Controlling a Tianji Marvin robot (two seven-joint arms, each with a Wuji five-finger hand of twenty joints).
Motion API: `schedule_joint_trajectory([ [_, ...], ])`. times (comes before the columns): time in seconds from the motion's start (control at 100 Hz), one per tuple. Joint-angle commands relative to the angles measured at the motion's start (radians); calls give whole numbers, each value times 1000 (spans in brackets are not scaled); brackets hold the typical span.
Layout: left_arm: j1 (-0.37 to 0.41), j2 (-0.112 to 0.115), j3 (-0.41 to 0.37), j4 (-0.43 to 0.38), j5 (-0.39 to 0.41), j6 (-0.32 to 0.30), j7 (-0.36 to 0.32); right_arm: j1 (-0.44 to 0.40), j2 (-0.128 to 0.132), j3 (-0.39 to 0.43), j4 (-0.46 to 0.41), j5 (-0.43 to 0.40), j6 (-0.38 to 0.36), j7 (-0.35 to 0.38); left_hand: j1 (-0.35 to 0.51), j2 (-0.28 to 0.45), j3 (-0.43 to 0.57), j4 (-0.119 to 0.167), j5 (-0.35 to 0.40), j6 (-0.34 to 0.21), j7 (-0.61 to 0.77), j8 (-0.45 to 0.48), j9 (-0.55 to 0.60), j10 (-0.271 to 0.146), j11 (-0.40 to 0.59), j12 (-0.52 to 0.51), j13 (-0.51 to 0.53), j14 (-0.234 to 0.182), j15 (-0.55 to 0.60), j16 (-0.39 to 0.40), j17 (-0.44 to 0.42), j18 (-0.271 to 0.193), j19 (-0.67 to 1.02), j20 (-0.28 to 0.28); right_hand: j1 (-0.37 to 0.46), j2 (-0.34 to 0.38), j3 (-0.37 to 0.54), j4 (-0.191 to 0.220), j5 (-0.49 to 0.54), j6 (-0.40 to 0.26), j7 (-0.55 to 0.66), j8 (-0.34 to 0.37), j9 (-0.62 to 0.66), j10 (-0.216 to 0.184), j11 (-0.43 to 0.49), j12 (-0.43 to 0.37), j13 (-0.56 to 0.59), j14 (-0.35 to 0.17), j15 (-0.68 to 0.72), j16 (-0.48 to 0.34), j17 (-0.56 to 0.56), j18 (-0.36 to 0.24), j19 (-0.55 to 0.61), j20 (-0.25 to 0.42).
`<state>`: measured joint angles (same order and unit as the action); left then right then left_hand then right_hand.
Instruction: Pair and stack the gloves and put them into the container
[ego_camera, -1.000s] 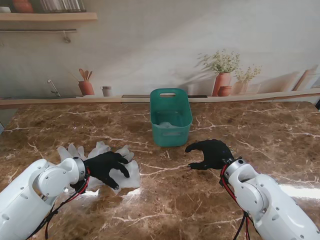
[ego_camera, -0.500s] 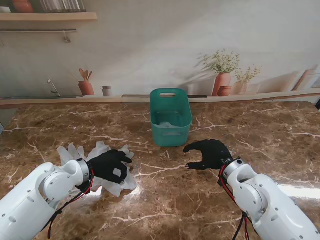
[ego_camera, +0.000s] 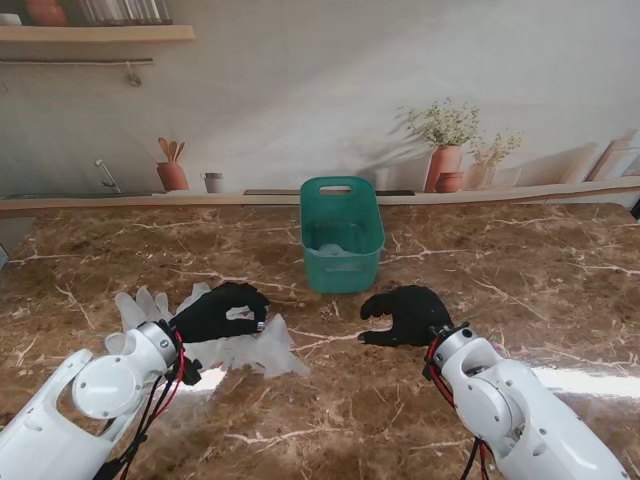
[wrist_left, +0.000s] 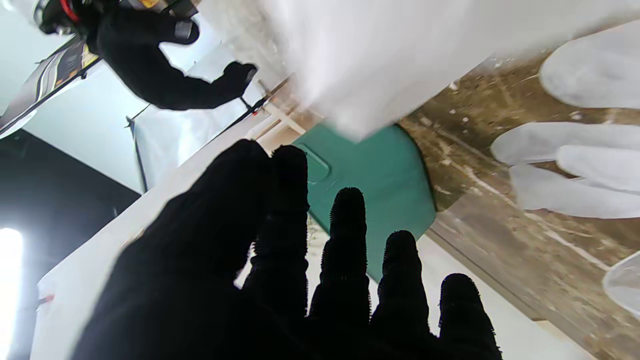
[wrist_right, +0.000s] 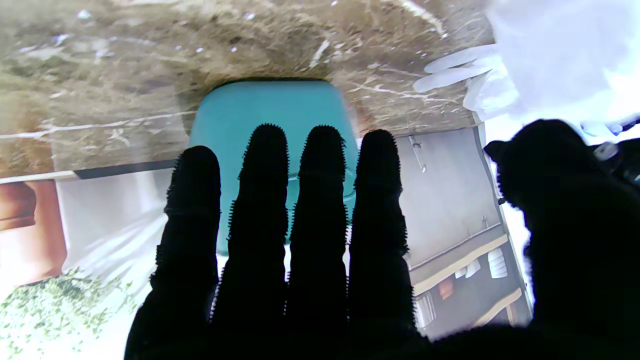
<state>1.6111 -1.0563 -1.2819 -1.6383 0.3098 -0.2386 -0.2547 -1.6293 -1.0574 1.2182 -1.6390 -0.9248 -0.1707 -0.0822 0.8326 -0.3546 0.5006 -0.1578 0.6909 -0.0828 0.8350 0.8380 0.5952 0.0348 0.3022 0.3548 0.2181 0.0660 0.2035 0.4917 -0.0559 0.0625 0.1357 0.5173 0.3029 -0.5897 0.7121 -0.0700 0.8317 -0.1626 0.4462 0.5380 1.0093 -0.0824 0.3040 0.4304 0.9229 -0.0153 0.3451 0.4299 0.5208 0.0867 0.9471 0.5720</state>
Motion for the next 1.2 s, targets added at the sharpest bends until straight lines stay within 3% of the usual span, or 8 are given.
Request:
schedule_joint_trajectory([
  [0.0,7,-14,7,-16,12,-4,14,-14,-13,-27,10,19,11,14,16,16,1,8,-7,-1,-1,13,13,0,-2,13,12,9,9,15,-16,-7,11,16,-22,-26,4,29,-25,25,-27,1,-3,0,-3,22,12,-1,-4,35,-13,3,31,22],
  [0.46,-5,-15,30,-14,9,-9,20,40,7,-174,60,4,-23,90,22,30,-27,9,-19,-9,-8,36,3,0,-11,17,9,9,4,13,-11,-2,-9,6,-74,-48,-3,13,-338,158,-246,-77,-347,12,-83,15,-308,-12,-94,41,-218,-39,-140,44],
  [0.71,17,-25,20,-16,65,-19,91,146,-4,-341,141,51,77,76,42,20,-66,26,-11,-93,-18,-65,-22,-3,-25,-9,13,12,3,10,-14,7,3,30,2,-59,-39,13,-393,189,-256,-59,-525,11,120,280,-594,-46,166,205,-345,-82,-256,112],
  [0.86,29,-30,14,-18,67,-16,114,188,-4,-399,176,97,77,110,50,17,-79,26,2,-85,-52,-186,-41,0,-31,-22,2,10,-2,5,-14,7,-3,32,34,-63,-54,11,-309,139,-175,-14,-594,6,150,326,-684,-59,220,208,-397,-97,-280,132],
  [1.07,34,-28,4,-21,76,-14,107,210,-17,-450,239,73,38,-2,52,20,-111,30,17,-75,-83,-284,-63,3,-38,-34,-10,9,-8,0,-11,7,-19,13,304,-132,-153,-37,13,-74,139,137,-455,-16,163,304,-604,-63,263,211,-350,-73,-228,181],
  [1.09,35,-28,4,-22,76,-13,107,210,-19,-453,244,73,35,-14,53,21,-113,31,18,-74,-85,-288,-64,2,-39,-35,-11,9,-8,-1,-11,7,-19,12,329,-214,-39,-103,33,-145,333,32,-418,-25,164,297,-588,-69,272,213,-341,-73,-214,189],
  [1.13,34,-29,4,-21,78,-13,110,213,-24,-459,258,70,29,-49,53,21,-115,31,19,-73,-87,-294,-65,2,-39,-35,-11,8,-8,-1,-10,7,-20,10,268,-335,273,-211,104,-209,461,-4,-365,-35,170,292,-560,-78,285,217,-322,-73,-186,201],
  [1.19,33,-29,4,-19,81,-13,113,214,-31,-462,276,62,15,-104,52,22,-120,31,19,-71,-91,-302,-66,2,-40,-36,-12,8,-9,-1,-9,8,-21,8,241,-355,397,-254,132,-220,491,18,-315,-39,179,290,-521,-81,296,218,-299,-68,-156,214],
])
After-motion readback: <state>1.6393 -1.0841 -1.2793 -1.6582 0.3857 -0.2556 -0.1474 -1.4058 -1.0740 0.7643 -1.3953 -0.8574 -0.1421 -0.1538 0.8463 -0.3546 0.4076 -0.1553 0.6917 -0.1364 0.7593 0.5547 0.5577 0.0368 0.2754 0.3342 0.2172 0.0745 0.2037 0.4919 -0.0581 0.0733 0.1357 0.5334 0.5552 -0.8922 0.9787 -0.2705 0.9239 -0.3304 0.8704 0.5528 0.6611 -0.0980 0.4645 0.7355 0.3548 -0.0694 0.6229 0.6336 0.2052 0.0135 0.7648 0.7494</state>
